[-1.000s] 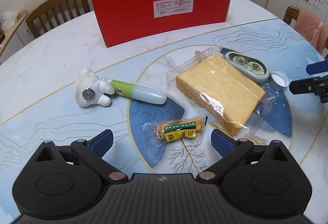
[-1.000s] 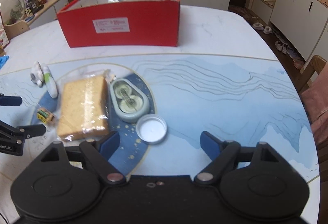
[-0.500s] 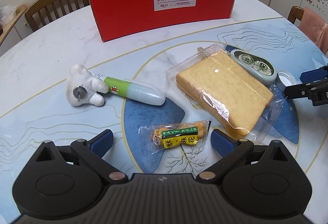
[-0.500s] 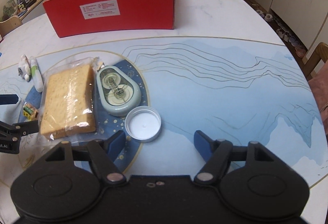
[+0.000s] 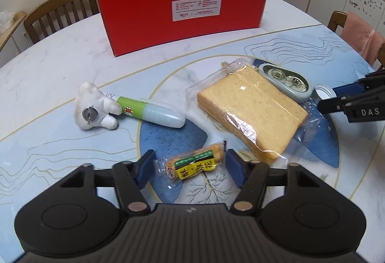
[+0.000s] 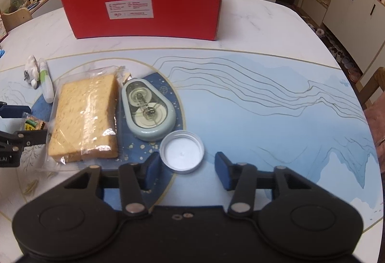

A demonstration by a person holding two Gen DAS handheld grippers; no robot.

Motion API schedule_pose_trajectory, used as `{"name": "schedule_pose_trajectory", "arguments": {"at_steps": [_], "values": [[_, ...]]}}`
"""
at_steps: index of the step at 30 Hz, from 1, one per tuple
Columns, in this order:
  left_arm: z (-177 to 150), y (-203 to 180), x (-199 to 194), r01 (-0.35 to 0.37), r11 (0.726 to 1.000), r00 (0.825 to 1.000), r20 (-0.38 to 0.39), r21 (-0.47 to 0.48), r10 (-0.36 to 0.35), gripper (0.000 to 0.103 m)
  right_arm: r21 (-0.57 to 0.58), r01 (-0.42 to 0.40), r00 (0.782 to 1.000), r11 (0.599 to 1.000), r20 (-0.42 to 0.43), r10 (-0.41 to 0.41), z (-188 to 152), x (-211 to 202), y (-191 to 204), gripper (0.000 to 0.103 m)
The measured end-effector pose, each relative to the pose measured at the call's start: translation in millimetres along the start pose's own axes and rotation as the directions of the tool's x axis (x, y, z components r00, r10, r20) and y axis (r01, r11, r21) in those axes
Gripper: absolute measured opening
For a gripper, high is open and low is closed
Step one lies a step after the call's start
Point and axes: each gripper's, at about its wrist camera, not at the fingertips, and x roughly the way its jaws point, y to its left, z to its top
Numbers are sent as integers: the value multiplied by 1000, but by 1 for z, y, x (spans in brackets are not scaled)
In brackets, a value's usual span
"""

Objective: Organize objects
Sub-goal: 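Grasp the yellow-green snack stick with the left gripper while the right grasps the white jar lid, then carry the snack stick and jar lid over the red box and release both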

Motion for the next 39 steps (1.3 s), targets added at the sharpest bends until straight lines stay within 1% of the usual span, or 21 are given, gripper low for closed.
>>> {"name": "schedule_pose_trajectory", "arguments": {"at_steps": [1,4,12,18,23,29,34,39], "values": [[0,-1,-1,0,1000,1000,2,3,0,59,-2,-1,1000,1000,1,1,0,0,1,38],[-1,0,-5,8,1000,1000,9,0,-8,54,-3,-9,1000,1000,-2,9,0,-1,2,37],[-3,8,-16,20,999,1000,19,-48,-19,52,17,-42,999,999,10,42,0,-17,2,37],[8,12,-32,21,996,999,39,-82,-18,52,23,-67,997,997,32,66,9,-37,4,37],[25,12,-46,30,996,997,75,-81,-24,52,4,-89,994,996,65,88,26,-59,7,37],[55,17,-60,41,996,991,134,-80,-30,52,-31,-97,988,995,116,100,55,-79,10,37],[84,24,-67,20,998,983,183,-62,-8,52,-68,-91,980,994,172,102,83,-92,11,37],[116,32,-69,-3,999,975,222,-47,13,52,-99,-61,972,993,219,82,114,-94,10,37]]}}
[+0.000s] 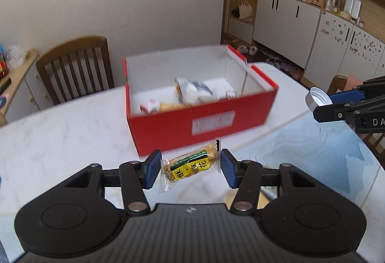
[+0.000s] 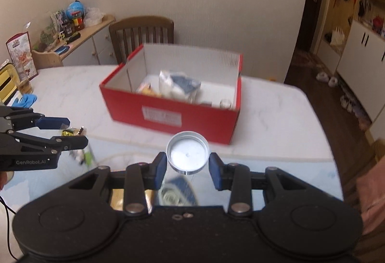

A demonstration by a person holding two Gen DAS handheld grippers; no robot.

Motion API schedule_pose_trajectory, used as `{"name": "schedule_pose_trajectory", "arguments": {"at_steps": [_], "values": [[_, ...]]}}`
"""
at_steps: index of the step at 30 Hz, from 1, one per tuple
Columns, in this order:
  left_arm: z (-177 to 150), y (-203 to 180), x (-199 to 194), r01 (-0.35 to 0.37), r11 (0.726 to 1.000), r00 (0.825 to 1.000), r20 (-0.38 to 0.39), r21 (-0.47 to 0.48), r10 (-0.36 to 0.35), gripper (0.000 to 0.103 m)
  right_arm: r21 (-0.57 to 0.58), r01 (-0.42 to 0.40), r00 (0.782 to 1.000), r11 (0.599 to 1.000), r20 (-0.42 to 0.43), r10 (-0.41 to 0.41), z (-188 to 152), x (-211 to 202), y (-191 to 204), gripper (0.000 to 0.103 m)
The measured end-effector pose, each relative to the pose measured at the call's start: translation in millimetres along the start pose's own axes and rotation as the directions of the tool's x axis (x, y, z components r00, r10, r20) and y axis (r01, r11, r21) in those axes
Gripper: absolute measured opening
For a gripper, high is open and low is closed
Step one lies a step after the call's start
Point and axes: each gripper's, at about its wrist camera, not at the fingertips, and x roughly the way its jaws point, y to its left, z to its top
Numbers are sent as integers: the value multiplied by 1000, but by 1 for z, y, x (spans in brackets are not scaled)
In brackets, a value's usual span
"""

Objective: Organize objects
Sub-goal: 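Carry the snack stick and jar lid over the red box and release both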

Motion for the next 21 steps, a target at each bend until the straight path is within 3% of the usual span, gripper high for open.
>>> {"name": "schedule_pose_trajectory", "arguments": {"at_steps": [10,21], "values": [[54,1,32,-23,998,1000,16,56,22,52,-49,2,999,999,38,0,58,30,1,37],[89,-1,94,-84,990,996,-10,117,85,52,-66,57,998,996,-31,-59,90,100,-6,38]]}}
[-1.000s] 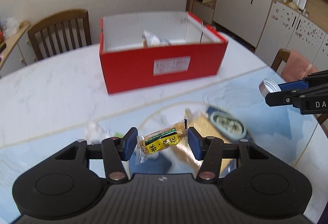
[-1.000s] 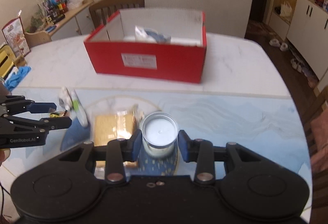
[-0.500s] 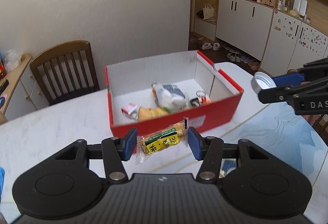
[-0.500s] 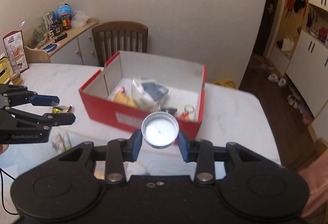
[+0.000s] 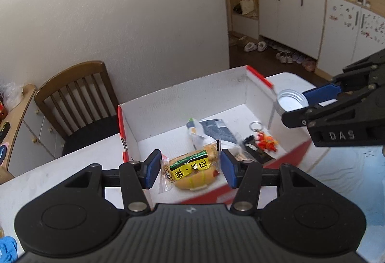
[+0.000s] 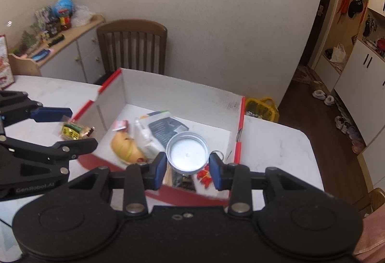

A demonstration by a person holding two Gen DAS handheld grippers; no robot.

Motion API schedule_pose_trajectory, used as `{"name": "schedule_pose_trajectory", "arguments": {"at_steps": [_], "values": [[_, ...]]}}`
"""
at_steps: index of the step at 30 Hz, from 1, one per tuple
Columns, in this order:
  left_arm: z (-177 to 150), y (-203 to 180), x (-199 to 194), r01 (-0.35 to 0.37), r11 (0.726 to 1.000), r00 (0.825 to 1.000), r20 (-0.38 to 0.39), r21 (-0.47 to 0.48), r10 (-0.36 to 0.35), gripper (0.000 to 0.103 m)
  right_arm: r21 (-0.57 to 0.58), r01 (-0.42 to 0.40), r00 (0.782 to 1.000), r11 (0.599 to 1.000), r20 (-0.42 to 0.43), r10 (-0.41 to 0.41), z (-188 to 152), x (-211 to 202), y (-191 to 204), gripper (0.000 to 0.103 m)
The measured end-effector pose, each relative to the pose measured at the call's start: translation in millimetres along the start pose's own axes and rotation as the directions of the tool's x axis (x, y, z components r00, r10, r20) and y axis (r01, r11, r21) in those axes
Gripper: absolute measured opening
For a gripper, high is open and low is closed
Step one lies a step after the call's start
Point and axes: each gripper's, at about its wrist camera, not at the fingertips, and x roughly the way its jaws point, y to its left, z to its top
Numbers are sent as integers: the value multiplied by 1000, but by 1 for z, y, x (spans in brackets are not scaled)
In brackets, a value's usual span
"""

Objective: Organize objects
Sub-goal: 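Carry the snack stick and jar lid over the red box and release both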

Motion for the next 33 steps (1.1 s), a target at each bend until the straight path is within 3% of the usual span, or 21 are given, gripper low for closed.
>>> {"name": "schedule_pose_trajectory", "arguments": {"at_steps": [7,15,26,33], "values": [[19,16,48,-40,998,996,-79,-45,36,52,2,31,998,1000,-57,-31,9,43,-3,37],[25,27,94,-87,994,980,-183,-60,75,52,4,37,990,999,-135,-36,9,86,-3,37],[19,21,130,-78,996,950,-305,-42,61,53,-17,-15,978,1000,-208,11,3,108,8,38],[19,17,138,-93,996,945,-315,15,93,54,-34,-38,978,999,-205,30,0,111,14,40]]}}
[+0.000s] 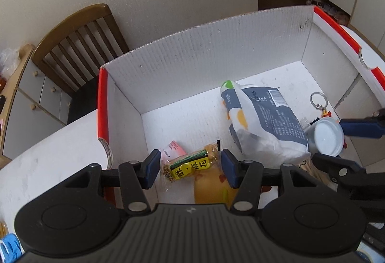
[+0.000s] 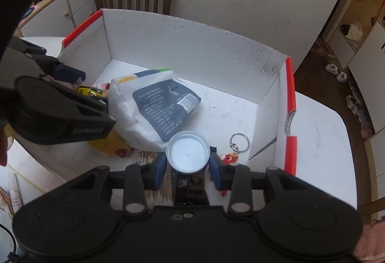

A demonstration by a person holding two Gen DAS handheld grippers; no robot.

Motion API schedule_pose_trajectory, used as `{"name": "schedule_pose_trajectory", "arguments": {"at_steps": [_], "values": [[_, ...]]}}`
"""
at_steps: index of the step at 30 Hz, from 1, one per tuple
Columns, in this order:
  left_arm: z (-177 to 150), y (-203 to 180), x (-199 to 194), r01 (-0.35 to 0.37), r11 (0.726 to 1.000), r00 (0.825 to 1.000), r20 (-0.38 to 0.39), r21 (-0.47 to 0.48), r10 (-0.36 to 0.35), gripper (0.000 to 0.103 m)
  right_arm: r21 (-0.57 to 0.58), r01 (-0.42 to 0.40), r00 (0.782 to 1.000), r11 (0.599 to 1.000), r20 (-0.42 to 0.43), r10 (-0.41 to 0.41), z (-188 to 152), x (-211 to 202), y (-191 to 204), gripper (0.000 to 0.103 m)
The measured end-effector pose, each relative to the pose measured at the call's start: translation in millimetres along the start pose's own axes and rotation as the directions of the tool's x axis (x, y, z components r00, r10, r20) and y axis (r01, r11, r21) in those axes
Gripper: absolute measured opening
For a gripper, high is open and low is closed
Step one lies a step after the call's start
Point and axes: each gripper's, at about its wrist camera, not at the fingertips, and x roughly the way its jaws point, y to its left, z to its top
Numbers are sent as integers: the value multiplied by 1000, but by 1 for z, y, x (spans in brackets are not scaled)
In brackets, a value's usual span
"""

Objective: Organize objects
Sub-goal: 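Carry the snack stick and jar lid over the red box and release both, then move both grippers back toward the white toy and bread bag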

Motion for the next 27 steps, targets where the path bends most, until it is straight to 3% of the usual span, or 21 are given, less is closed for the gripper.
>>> {"name": "schedule_pose_trajectory", "arguments": {"at_steps": [6,15,27], "values": [[-1,-1,-1,8,1000,1000,8,11,-8,66,38,-33,999,999,14,32,-2,-2,-7,51],[-6,7,-26,41,999,997,65,-13,-40,72,46,-50,996,998,73,47,-7,-26,-8,63],[-28,19,-90,71,997,984,169,-43,-63,72,38,-50,987,998,153,43,-15,-76,-2,64]]}}
